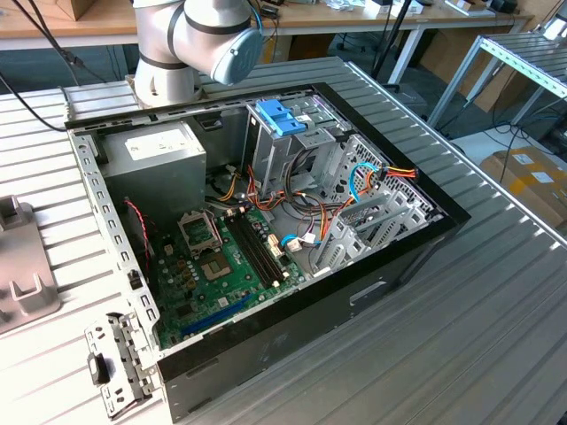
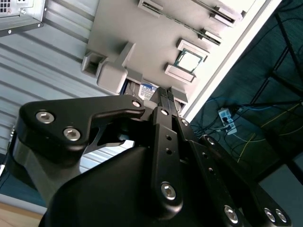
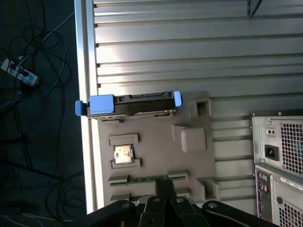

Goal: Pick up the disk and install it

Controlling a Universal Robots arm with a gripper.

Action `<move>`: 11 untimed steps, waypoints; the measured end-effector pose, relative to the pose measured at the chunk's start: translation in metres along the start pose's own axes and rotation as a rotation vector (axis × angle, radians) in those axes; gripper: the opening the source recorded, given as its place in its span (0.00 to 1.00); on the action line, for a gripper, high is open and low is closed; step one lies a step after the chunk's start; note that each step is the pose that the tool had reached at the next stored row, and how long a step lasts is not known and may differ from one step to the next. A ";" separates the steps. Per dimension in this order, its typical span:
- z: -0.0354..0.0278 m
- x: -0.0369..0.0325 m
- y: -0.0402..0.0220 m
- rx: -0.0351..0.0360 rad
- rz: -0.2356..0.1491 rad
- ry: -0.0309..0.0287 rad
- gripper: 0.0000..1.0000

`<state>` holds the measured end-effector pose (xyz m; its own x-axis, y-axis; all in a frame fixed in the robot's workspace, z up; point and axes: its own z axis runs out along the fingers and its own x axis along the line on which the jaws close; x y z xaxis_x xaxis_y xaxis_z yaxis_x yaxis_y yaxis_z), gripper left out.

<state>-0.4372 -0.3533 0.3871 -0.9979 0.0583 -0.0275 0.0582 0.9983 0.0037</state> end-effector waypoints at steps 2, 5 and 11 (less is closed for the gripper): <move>0.0000 0.0000 0.0000 -0.0003 -0.010 0.0000 0.11; 0.0000 0.0000 0.0000 -0.0008 -0.027 0.0000 0.11; 0.0000 0.0000 0.0000 -0.0017 -0.062 0.0002 0.11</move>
<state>-0.4372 -0.3533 0.3871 -0.9996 -0.0034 -0.0276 -0.0035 1.0000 0.0037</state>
